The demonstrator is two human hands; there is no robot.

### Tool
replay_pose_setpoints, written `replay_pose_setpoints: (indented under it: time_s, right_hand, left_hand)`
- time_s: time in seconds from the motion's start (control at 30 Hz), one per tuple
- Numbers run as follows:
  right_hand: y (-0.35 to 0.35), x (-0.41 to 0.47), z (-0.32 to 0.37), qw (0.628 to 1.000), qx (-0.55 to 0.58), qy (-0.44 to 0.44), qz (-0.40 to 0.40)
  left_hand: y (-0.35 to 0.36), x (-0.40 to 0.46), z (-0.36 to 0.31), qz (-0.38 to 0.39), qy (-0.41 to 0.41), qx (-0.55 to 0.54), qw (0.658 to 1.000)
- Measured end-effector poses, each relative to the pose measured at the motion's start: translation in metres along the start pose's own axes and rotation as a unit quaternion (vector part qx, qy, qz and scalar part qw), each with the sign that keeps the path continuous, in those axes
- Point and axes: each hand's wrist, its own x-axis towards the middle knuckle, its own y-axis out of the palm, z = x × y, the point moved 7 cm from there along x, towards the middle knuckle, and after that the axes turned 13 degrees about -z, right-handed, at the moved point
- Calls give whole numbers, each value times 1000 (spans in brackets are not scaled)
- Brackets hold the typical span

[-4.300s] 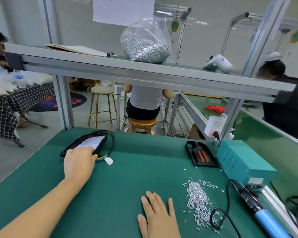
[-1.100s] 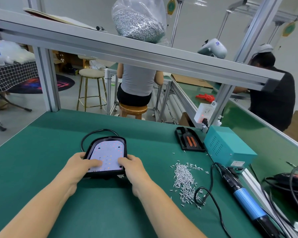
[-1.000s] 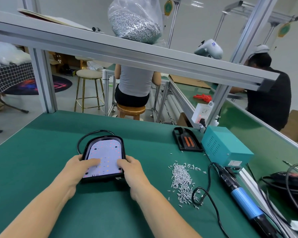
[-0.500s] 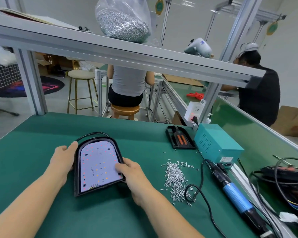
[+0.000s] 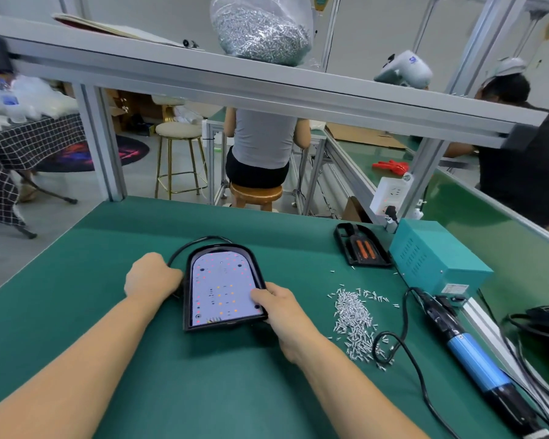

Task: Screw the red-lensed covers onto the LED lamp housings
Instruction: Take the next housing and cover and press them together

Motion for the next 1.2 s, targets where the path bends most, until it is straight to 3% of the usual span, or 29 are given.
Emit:
replay_pose_setpoints:
  time_s: [0.23, 0.3, 0.4, 0.53, 0.8, 0.9, 0.97, 1.2]
  right_hand:
    - [-4, -5, 1, 999, -29, -20, 9]
    - [-8, -7, 3, 999, -37, -30, 13]
    - [-16, -11, 7, 998, -42, -42, 16]
    - [-27, -20, 8, 997, -46, -46, 33]
    - [-49, -44, 3, 993, -105, -45, 41]
    - [-50, -50, 3, 988, -142, -49, 34]
    - [-51, -54, 3, 979, -191, -71, 26]
    - [-60, -57, 21, 880, -419, -213, -72]
  left_hand:
    - [-10, -21, 16, 59, -80, -242, 965]
    - [-8, -31, 15, 88, -111, -311, 940]
    - [-3, -56, 6, 167, -150, -430, 874]
    - [8, -85, 1, 225, -165, -443, 852]
    - [16, -121, 7, 202, -140, -362, 899]
    - [1, -123, 10, 102, -34, -228, 968]
    - [-11, -130, 6, 32, 41, -117, 992]
    - [-10, -146, -6, -2, 84, -44, 995]
